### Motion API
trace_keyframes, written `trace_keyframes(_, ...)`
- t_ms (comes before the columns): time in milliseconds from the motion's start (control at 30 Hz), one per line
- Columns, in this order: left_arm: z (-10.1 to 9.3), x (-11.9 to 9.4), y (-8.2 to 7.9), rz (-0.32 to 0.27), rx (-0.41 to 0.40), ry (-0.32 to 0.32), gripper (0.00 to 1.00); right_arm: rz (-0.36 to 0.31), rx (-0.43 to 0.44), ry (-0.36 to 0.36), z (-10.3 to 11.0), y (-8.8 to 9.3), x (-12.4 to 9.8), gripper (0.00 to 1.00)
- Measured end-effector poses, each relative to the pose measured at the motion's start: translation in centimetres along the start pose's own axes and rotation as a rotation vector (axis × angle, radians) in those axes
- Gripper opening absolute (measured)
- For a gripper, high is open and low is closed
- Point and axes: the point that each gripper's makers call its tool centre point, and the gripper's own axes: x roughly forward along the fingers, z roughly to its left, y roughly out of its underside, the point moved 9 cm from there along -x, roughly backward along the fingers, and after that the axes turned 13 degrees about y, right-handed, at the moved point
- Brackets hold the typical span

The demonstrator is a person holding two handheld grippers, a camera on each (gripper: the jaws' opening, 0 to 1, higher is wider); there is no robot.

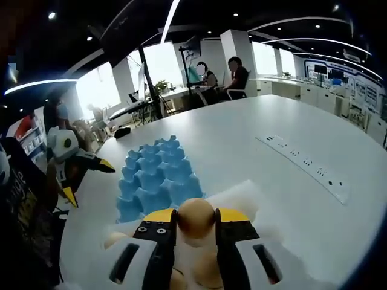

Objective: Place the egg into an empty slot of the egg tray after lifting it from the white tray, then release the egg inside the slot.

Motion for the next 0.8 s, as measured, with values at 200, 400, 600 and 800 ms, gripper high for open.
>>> trace_keyframes(200, -0.3, 0.1, -0.3, -0.046, 0.03, 0.01, 0.83, -0.015, 0.014, 0.009, 0.0, -0.2, -0.5, 0.27)
trace_keyframes(400, 0.1, 0.1, -0.6, -0.063, 0.045, 0.012, 0.8, -0.034, 0.028, 0.004, 0.1, -0.5, -0.6, 0.27)
trace_keyframes(600, 0.6, 0.0, -1.0, -0.095, 0.048, 0.008, 0.81, -0.045, 0.022, -0.002, 1.0, -1.0, -0.8, 0.27)
trace_keyframes(800, 0.5, -0.2, -0.9, -0.082, 0.051, 0.016, 0.8, -0.052, 0.011, -0.012, 1.8, -1.4, -0.5, 0.27)
